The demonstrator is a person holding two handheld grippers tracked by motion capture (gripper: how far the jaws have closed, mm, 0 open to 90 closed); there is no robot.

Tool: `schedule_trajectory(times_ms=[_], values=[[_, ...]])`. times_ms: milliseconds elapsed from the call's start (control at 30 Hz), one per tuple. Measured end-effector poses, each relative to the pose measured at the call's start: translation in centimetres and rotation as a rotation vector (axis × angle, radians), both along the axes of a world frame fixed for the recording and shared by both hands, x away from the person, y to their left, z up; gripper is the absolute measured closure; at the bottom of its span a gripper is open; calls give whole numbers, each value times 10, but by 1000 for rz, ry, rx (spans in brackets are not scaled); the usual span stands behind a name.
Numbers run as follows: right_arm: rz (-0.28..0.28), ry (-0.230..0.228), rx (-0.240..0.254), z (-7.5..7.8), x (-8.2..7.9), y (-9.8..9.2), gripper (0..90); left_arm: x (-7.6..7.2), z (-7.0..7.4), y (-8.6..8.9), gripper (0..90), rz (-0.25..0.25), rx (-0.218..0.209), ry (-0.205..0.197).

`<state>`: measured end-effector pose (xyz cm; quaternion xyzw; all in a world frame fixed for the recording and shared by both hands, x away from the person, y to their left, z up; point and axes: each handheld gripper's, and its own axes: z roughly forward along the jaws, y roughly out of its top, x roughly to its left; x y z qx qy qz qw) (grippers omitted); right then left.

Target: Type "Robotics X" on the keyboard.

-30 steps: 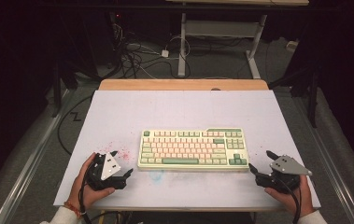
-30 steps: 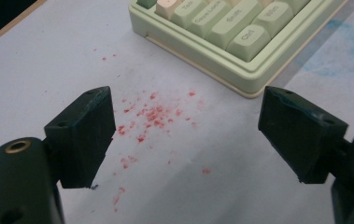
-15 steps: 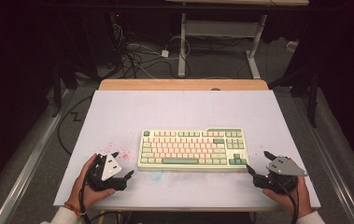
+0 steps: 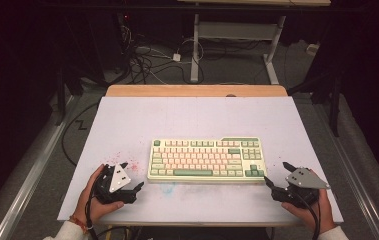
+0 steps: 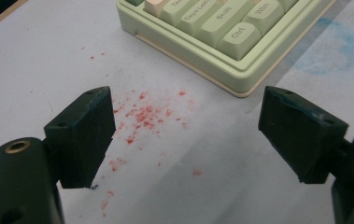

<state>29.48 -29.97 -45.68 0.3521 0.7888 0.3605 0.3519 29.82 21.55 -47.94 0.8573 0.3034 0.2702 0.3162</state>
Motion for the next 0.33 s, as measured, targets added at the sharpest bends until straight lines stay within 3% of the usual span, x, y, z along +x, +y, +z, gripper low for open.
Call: schedule_trajectory(times_ms=[333], values=[[-5, 10, -8, -3, 4, -2, 243, 5, -3, -2, 175, 5, 18, 24]])
